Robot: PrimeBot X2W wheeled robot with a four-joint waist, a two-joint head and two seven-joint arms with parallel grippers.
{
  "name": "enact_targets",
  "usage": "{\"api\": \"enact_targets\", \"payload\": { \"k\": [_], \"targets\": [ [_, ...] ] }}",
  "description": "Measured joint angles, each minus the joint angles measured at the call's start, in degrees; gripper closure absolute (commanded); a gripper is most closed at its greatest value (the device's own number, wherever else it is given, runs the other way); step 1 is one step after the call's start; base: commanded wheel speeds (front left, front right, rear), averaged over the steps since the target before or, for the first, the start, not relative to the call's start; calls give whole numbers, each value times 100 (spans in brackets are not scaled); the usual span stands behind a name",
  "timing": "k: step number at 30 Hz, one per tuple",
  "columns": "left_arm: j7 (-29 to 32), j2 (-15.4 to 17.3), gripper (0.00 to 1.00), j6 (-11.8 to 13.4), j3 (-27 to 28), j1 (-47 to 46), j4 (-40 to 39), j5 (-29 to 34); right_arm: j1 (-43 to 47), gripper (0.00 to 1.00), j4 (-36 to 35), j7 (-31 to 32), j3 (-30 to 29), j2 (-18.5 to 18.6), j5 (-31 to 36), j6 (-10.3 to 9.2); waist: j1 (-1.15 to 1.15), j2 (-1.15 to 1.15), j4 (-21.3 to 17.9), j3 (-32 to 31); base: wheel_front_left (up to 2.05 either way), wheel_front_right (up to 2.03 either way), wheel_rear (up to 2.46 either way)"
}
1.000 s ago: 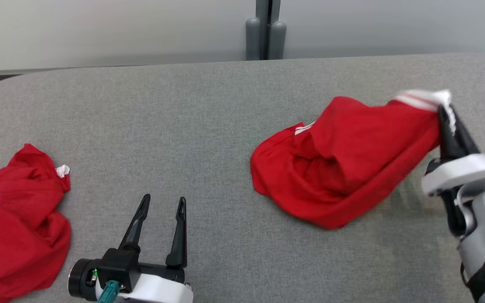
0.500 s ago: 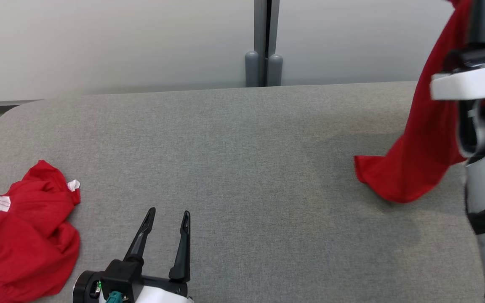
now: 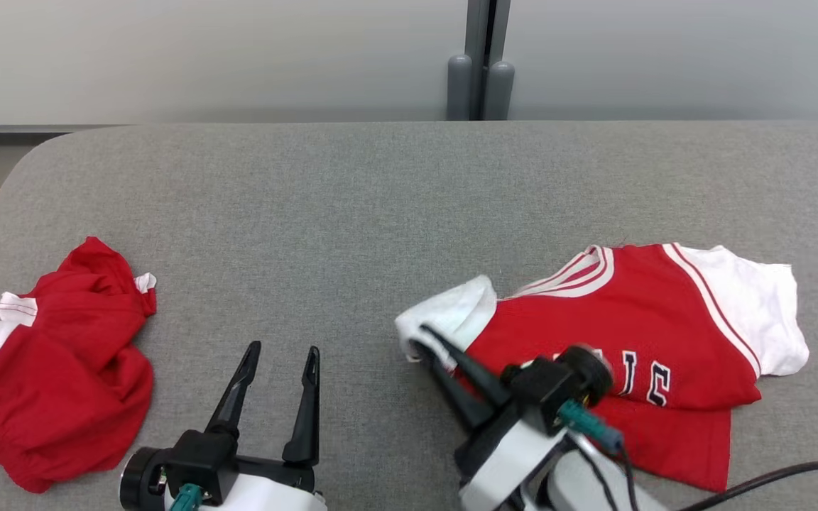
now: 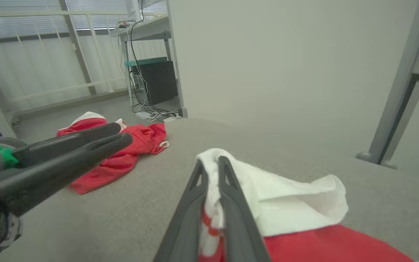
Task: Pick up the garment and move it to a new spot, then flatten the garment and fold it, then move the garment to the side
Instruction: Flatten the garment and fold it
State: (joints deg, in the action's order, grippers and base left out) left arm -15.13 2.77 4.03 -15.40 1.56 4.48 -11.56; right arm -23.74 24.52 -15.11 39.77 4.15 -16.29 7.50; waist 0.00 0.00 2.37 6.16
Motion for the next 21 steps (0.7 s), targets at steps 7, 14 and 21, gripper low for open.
{"api": "enact_targets", "payload": {
  "k": [7,14,21],
  "targets": [
    [0,1,0,2,297,-119,-20,86,258,0,21,0,1537,143,-870,1,0,0,-74,118,0,0,0],
    [0,2,0,-57,588,-503,-172,315,-160,0,-1054,0,2083,782,-1947,2,0,0,-317,166,0,0,0],
    [0,76,0,-749,133,-1083,776,821,121,0,-1640,-1,224,1451,-1504,0,0,0,-633,174,0,0,0]
  ]
}}
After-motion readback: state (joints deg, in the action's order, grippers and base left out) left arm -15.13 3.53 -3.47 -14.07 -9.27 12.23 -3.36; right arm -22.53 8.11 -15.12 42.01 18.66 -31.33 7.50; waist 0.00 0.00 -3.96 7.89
